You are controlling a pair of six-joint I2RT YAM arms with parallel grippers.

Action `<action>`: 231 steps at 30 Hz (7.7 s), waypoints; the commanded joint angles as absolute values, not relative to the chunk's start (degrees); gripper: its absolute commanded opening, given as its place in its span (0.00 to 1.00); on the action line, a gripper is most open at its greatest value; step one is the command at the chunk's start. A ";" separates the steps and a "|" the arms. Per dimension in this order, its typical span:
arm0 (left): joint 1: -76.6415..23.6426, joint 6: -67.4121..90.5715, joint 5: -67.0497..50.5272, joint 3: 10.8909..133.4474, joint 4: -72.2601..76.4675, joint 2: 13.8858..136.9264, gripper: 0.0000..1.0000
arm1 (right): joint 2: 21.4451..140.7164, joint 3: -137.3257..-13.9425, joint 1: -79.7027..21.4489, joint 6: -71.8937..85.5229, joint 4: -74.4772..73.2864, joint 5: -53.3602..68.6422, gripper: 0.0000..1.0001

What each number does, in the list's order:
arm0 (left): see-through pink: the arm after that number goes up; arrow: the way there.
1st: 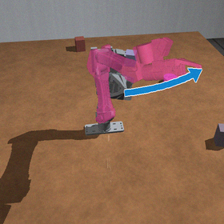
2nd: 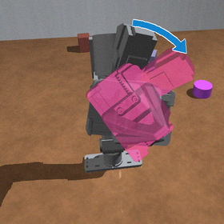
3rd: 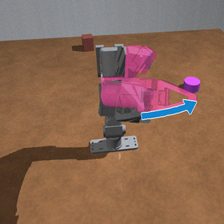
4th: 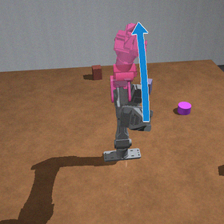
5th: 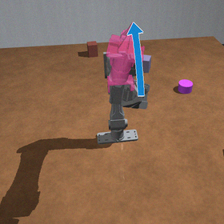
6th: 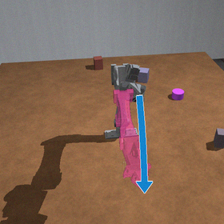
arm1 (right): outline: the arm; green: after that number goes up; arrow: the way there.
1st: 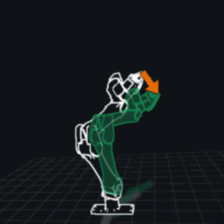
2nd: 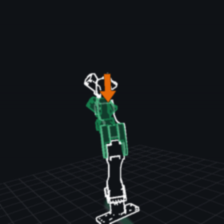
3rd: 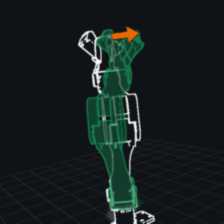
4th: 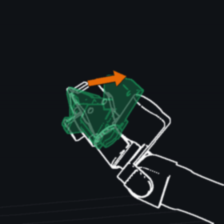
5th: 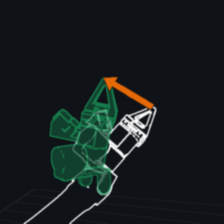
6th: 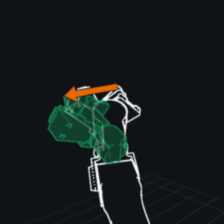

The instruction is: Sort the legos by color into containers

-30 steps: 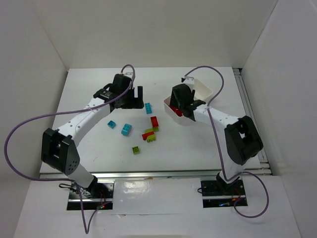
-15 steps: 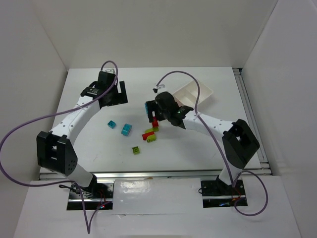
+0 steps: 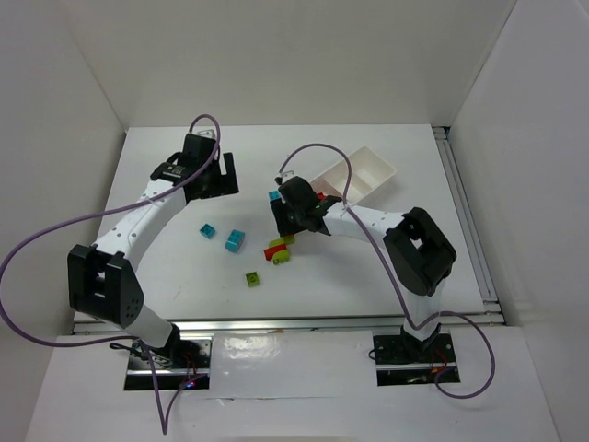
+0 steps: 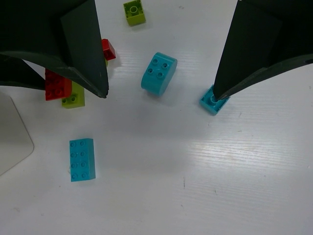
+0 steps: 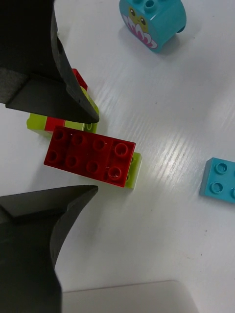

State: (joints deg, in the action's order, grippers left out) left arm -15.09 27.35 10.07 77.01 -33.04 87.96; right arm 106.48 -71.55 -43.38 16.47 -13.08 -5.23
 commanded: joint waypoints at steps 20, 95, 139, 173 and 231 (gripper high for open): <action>-12.75 18.82 -20.71 76.20 -26.29 83.94 1.00 | 85.89 -66.20 -32.54 16.87 -4.08 18.27 0.20; -13.36 32.34 -60.74 71.63 1.41 95.80 0.00 | 97.29 -73.82 -22.32 17.84 -15.20 -3.58 0.24; -13.36 53.79 -67.50 69.08 30.85 95.89 0.00 | 87.36 -63.54 -24.96 28.90 18.27 57.48 0.82; -12.84 34.81 -65.74 77.61 4.40 93.78 0.77 | 91.68 -61.08 -26.54 35.43 25.85 55.72 0.09; -11.78 50.10 -74.70 69.08 26.90 98.35 0.00 | 90.70 -63.98 -25.22 30.06 15.82 56.78 0.82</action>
State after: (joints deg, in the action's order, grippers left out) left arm -11.57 50.15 -72.40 66.94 25.69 98.04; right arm 90.65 -61.49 -24.73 31.16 16.27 57.21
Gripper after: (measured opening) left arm 0.364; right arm 0.812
